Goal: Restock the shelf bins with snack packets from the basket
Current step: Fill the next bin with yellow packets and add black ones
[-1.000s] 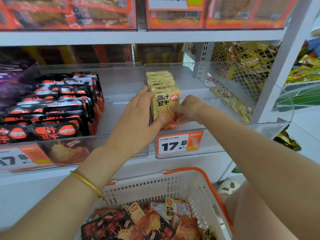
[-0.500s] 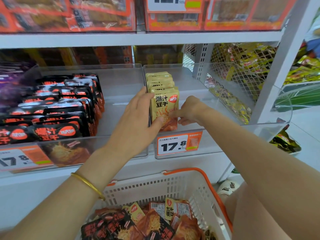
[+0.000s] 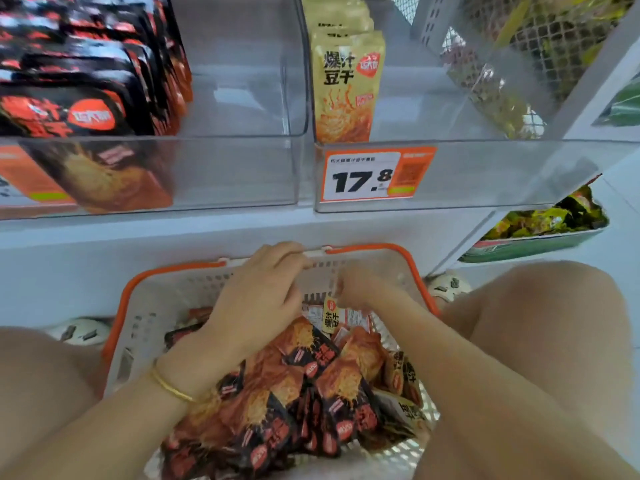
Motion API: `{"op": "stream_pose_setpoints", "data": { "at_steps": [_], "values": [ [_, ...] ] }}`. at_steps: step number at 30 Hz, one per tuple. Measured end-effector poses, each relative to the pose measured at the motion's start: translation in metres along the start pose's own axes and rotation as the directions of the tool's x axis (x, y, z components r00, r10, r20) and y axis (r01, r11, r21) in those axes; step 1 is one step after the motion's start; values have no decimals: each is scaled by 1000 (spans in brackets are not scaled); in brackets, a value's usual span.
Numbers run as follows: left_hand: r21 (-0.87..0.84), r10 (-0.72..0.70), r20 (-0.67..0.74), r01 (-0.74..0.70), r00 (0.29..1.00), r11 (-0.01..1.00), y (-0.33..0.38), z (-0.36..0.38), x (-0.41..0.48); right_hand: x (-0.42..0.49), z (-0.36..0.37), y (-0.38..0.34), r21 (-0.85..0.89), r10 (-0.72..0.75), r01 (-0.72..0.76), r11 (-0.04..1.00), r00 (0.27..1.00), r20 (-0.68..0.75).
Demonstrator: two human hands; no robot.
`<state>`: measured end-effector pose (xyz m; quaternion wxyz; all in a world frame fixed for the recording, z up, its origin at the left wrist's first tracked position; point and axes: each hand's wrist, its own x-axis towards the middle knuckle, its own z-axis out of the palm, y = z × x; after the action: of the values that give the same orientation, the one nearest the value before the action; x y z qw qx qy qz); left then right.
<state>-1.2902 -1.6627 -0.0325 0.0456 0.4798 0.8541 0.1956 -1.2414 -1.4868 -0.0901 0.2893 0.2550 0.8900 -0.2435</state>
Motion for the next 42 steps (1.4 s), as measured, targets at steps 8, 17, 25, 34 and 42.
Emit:
{"op": "stream_pose_setpoints", "data": {
  "at_steps": [8,17,25,34,42],
  "values": [
    [44,-6,138,0,990,999,-12,25,-2,58,117,74,30,249,-253,967,962,110],
    [-37,-137,236,150,962,988,-20,42,-2,39,51,34,-236,149,-161,958,987,-68],
    [-133,-268,346,330,899,935,-18,33,-8,-11,-15,8,-246,-30,-23,969,977,-210],
    [-481,-370,382,524,847,703,-13,2,-5,-74,-55,1,443,-177,195,875,981,-82],
    [-538,-136,193,221,972,814,32,-107,28,-132,-103,-26,349,-580,599,721,797,-169]
  ]
}}
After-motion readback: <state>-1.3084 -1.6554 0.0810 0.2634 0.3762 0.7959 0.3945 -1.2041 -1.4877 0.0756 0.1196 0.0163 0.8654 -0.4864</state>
